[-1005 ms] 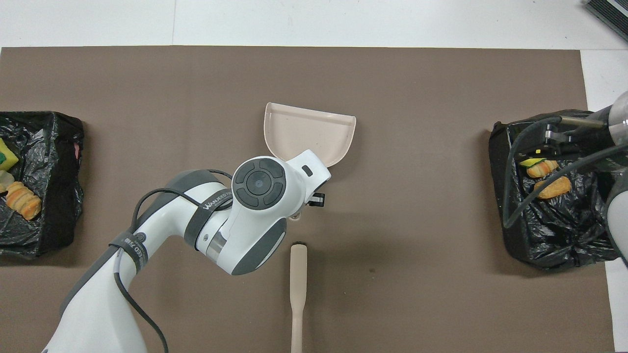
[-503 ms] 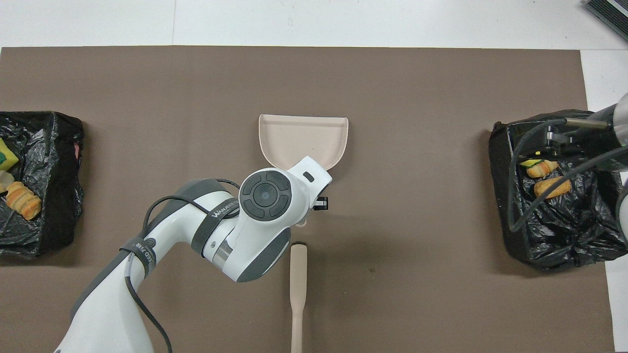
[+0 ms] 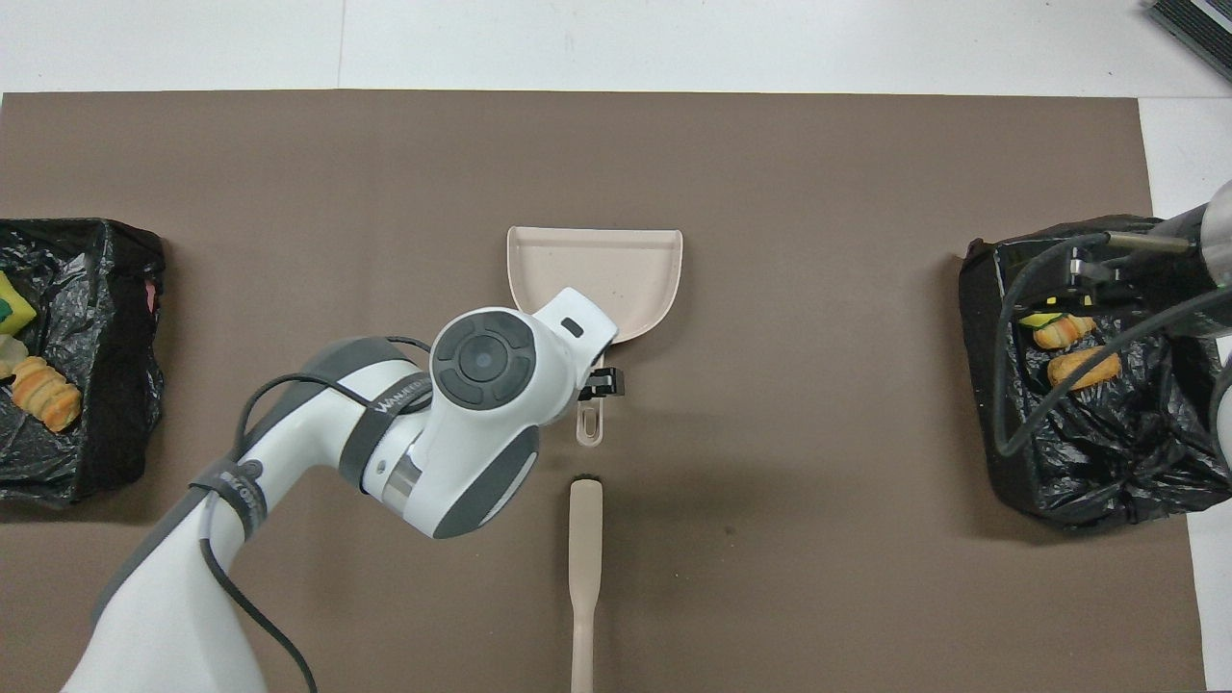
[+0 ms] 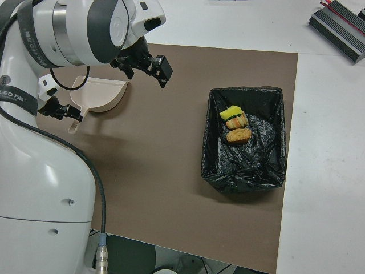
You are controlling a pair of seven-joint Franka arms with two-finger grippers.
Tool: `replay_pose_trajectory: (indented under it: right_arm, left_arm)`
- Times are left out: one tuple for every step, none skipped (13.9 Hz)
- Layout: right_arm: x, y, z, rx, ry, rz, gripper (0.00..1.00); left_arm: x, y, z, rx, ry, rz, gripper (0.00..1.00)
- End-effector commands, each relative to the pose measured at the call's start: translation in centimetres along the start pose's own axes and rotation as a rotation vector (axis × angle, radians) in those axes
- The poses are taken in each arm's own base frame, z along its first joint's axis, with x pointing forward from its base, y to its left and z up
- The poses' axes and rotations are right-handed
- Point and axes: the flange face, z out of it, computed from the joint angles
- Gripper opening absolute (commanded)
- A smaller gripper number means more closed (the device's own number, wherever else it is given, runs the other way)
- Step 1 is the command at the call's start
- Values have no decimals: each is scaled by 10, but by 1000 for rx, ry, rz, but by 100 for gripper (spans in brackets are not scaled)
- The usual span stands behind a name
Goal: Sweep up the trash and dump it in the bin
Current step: 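Bring the dustpan back and lower it onto the table with the left gripper, then release the dustpan and withdraw the left gripper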
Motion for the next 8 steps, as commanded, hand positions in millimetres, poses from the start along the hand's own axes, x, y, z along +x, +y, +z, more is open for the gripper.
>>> replay_pose_trajectory:
  right_arm:
    - [0,1,-4,21,1,-12,100]
    - [0,1,-4,21,1,-12,100]
    - [0,1,-4,19,0,-11,100]
    - [0,1,-4,19,1,-11,100]
    - [1,1,-4,18,0,-11,100]
    - [1,1,-4,18,1,-11,100]
    - [2,1,-4,20,9,-10,100]
    - [2,1,-5,21,13,-11,100]
  left_arm:
    - [29,-54,-37,42,12,-42,100]
    - [33,-70,-48,56,9,-36,100]
    - [34,-88,-60,82,-11,-37,100]
    - [33,-103,-75,101,-21,-25,100]
    - [35,-118,-93,108,-9,-3,100]
    - [34,-132,-112,116,3,13,100]
    - [31,-139,-120,128,-6,21,100]
    - [29,-141,-122,133,-14,31,100]
